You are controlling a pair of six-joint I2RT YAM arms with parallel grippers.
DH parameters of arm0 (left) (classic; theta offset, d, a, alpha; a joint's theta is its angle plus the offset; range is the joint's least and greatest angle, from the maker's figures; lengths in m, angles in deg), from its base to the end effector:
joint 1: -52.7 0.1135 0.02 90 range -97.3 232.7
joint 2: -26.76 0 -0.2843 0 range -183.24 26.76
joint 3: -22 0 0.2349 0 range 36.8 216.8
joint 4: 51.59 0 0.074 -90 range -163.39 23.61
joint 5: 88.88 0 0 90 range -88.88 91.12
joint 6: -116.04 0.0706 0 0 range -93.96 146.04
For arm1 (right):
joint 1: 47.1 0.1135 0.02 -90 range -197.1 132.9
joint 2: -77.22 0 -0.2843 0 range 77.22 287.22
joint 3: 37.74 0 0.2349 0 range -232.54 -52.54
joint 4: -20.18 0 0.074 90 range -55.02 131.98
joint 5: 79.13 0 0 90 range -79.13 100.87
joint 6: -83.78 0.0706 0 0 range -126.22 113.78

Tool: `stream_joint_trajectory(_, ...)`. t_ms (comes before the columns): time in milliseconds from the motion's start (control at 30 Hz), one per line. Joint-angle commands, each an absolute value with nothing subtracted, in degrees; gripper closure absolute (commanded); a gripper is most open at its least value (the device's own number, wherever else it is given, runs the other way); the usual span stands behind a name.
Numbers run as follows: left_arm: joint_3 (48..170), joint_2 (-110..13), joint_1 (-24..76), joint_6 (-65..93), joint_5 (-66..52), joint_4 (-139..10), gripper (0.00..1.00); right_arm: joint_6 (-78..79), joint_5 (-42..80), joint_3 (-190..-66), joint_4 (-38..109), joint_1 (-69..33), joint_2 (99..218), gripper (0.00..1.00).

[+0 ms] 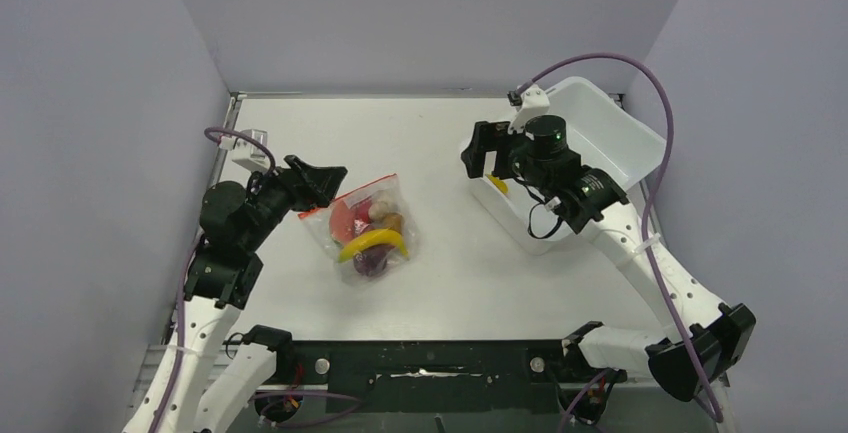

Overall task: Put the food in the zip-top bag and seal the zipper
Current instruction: Reset both arms

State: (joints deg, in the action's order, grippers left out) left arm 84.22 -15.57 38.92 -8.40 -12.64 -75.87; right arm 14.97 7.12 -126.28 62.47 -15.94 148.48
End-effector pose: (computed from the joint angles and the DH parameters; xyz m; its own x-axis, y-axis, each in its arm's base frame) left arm 0.1639 -0.0575 0.3740 -0.3224 -0.4865 -0.8120 0.3387 0.7417 -0.5789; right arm 0.2453 0.1429 0.3914 -0.5056 0.1158 -0.8550 -0.3034 0.9038 0.3018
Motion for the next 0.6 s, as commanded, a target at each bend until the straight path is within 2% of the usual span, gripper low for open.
stream_joint_trajectory(0,83.0,-10.7,39.0,-8.9,-11.8,-71.9,0.28,23.4,0.2,-122.2,57.4,-16.0,142.5,0.02)
stream_joint_trajectory(100,82.9,-9.3,39.0,-7.7,-10.7,-75.0,0.28,27.3,-2.9,-121.0,59.9,-16.1,141.2,0.02)
stream_joint_trajectory(567,82.1,-6.9,39.0,-6.6,-7.1,-78.6,0.28,25.7,-2.6,-113.7,57.7,-16.1,132.3,0.02)
